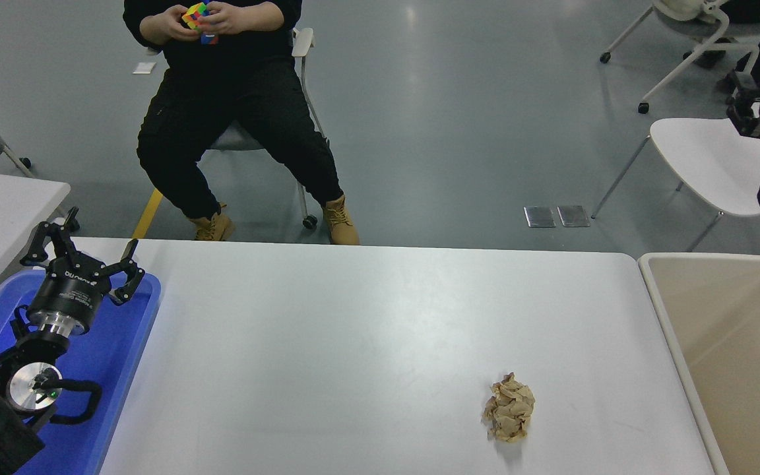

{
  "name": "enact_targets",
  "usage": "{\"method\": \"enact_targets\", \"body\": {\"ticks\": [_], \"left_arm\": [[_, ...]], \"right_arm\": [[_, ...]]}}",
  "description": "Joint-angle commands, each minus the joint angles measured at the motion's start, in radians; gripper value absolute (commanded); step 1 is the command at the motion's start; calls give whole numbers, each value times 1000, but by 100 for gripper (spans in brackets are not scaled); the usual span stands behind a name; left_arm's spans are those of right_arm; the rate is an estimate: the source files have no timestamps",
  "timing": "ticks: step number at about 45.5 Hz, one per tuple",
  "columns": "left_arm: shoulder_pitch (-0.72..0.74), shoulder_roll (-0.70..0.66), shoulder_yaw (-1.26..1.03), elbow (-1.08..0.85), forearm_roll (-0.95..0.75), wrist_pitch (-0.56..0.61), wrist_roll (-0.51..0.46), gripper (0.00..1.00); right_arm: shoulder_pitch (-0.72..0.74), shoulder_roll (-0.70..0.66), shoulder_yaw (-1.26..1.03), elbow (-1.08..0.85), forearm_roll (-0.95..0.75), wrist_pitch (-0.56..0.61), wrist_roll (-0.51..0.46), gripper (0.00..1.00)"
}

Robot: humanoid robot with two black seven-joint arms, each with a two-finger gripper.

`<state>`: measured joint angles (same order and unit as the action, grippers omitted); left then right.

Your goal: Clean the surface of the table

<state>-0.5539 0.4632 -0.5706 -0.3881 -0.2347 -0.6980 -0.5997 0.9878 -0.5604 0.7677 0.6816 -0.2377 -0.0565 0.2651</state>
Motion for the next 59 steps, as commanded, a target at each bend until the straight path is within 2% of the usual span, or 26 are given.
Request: {"method": "enact_targets", "body": {"ticks": [1, 13, 25, 38, 59], "left_arm": [[0, 0, 0, 0, 0, 0, 0, 100], [0, 0, 0, 0, 0, 0, 0, 100], [0, 0, 0, 0, 0, 0, 0, 100], [0, 0, 0, 0, 0, 0, 0, 100], [-1, 0, 0, 0, 0, 0, 0, 100]], "right_arm": [[-83, 65, 16, 50, -6, 1, 62, 98], [-173, 135, 18, 49, -6, 1, 197, 98], [-310, 197, 15, 39, -8, 1, 270, 98], [-390, 214, 10, 39, -8, 1, 301, 98], [-394, 212, -1, 38, -6, 0, 307, 98]]}}
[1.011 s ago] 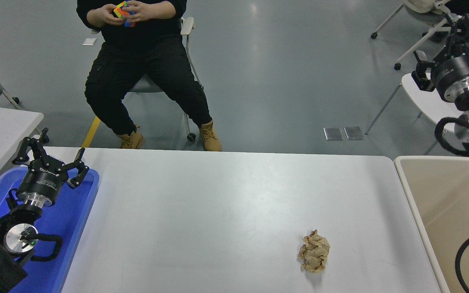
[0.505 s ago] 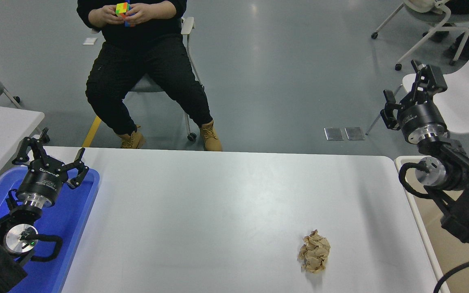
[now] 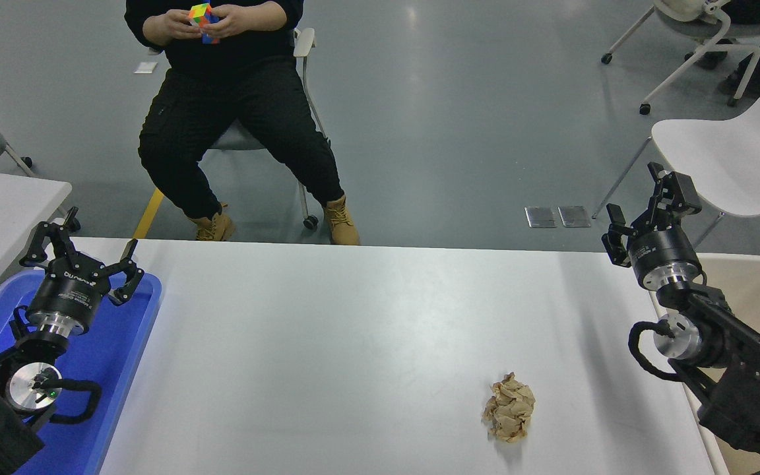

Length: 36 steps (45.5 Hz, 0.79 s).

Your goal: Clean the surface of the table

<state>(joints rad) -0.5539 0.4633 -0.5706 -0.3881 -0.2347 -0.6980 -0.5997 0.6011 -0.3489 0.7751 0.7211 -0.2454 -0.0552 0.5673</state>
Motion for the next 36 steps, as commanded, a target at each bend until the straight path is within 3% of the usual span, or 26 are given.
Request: {"method": "enact_targets", "body": {"ticks": [1, 23, 36], "left_arm": [[-1, 0, 0, 0, 0, 0, 0, 100], [-1, 0, 0, 0, 0, 0, 0, 100], [0, 0, 0, 0, 0, 0, 0, 100]], "right_arm": [[-7, -2, -10, -2, 1, -3, 5, 98], [143, -212, -282, -35, 21, 9, 0, 98], [305, -285, -657, -28, -3, 14, 2, 98]]}}
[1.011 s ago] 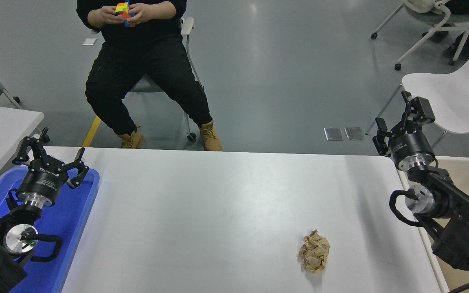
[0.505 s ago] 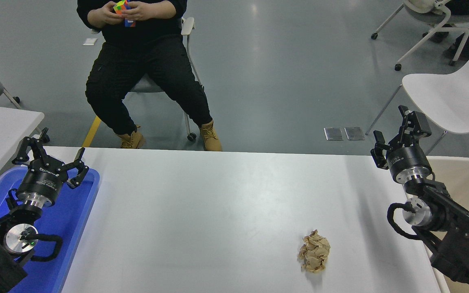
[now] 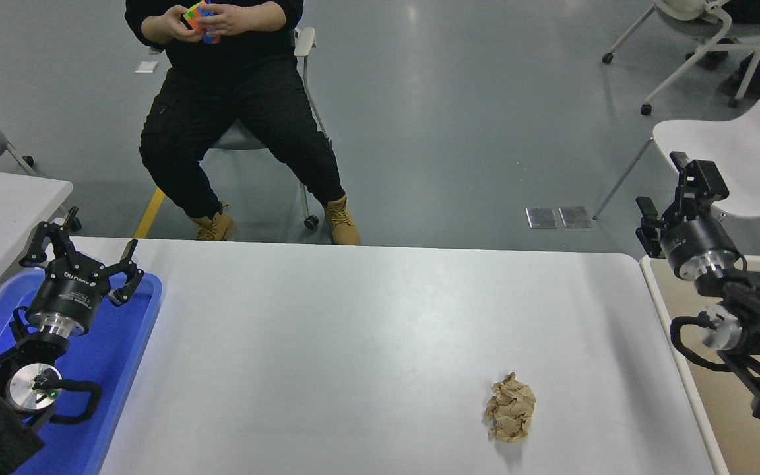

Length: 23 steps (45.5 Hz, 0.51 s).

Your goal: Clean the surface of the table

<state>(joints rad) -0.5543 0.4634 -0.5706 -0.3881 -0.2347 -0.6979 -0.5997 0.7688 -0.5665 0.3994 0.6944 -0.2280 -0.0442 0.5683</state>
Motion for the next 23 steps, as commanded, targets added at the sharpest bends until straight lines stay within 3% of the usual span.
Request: {"method": "enact_targets", "body": {"ticks": [1, 8, 14, 23], "left_arm": [[1, 1, 0, 0, 0, 0, 0, 100], [1, 0, 0, 0, 0, 0, 0, 100], [1, 0, 0, 0, 0, 0, 0, 100], [1, 0, 0, 0, 0, 0, 0, 100]], "right_arm": [[161, -69, -313, -1, -24, 3, -1, 98], [328, -72, -546, -7, -94, 6, -7, 98], [450, -50, -778, 1, -252, 13, -10, 98], [581, 37, -994, 4, -582, 161, -10, 98]]}}
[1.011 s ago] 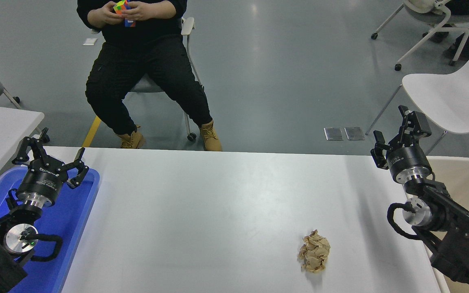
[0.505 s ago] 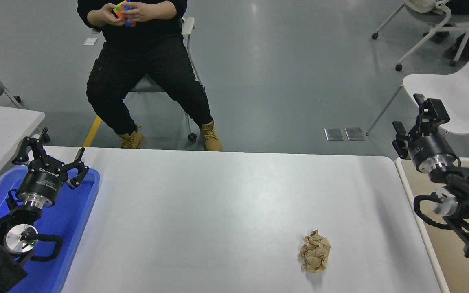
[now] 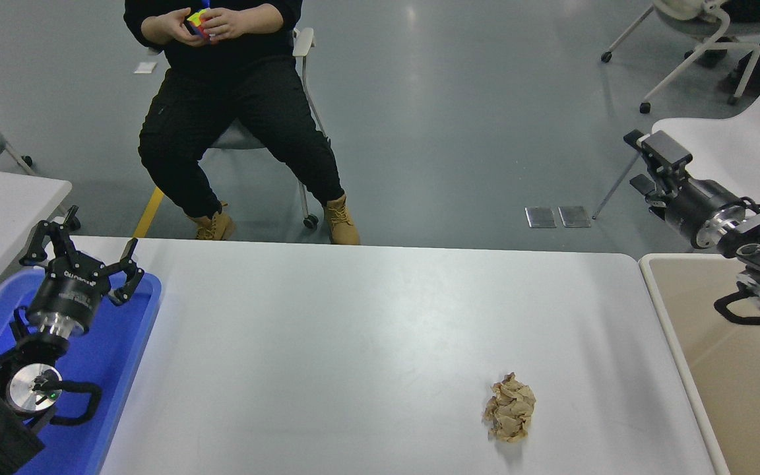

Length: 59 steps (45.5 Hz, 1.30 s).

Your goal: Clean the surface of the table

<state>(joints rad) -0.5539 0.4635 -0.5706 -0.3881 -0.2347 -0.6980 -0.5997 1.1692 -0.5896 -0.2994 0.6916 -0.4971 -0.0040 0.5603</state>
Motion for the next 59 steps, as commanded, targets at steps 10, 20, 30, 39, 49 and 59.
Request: {"method": "enact_targets", "body": {"ticks": [10, 20, 30, 39, 49, 59], "left_arm": [[0, 0, 0, 0, 0, 0, 1, 100], [0, 0, 0, 0, 0, 0, 0, 100], [-1, 0, 0, 0, 0, 0, 0, 100], [-1, 0, 0, 0, 0, 0, 0, 100], [-1, 0, 0, 0, 0, 0, 1, 100], [-1, 0, 0, 0, 0, 0, 1, 100]], "right_arm": [[273, 125, -378, 26, -507, 294, 1, 98], [319, 234, -546, 40, -650, 351, 3, 98], [326, 343, -670, 137, -655, 352, 4, 98], [337, 435, -672, 197, -655, 392, 4, 98], [313, 471, -678, 200, -655, 394, 4, 98], [271, 475, -676, 198, -652, 394, 4, 98]]}}
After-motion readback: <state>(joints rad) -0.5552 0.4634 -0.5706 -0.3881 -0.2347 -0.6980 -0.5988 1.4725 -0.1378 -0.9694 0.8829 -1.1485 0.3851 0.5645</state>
